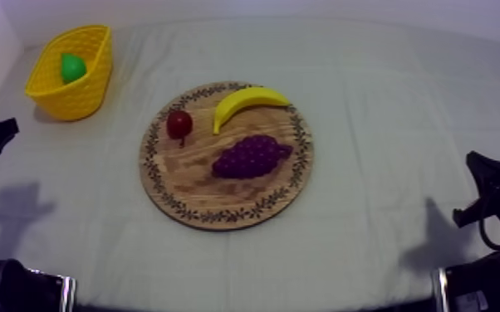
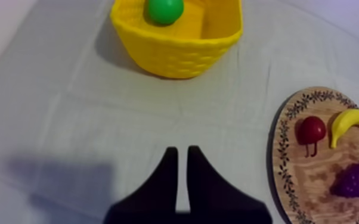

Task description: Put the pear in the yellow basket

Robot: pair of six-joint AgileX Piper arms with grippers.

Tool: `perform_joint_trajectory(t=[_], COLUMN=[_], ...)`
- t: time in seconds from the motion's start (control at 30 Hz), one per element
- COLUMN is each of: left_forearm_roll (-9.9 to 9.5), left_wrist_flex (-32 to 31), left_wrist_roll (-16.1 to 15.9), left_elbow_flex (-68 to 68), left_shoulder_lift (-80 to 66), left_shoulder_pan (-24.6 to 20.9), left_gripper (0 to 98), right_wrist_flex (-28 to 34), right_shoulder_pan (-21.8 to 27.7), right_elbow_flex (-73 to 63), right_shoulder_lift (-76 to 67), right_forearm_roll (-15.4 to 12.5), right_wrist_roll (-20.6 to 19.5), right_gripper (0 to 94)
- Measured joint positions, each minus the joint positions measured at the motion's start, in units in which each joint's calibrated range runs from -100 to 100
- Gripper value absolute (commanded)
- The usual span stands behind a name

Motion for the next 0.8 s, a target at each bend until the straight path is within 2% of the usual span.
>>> perform_joint_trajectory(t=[0.53,0.73,0.8], left_forearm_roll=[-0.23,-0.64,-1.58], left_wrist_flex=[-20.75,-22.94,-21.72], left_wrist_roll=[-1.38,-2.33,-1.81], left_elbow_flex=[21.49,27.34,28.96], left_shoulder_lift=[-16.38,-24.23,-26.91], left_shoulder_pan=[-0.38,-0.58,-0.28], left_gripper=[0.0,0.0,0.0], right_wrist_flex=[0.0,0.0,0.0], right_shoulder_pan=[0.0,0.0,0.0], right_elbow_flex=[0.0,0.0,0.0], right_shoulder_lift=[0.0,0.0,0.0], right_forearm_roll=[0.0,0.0,0.0], right_wrist_roll=[0.0,0.0,0.0], right_gripper=[0.2,0.2,0.2])
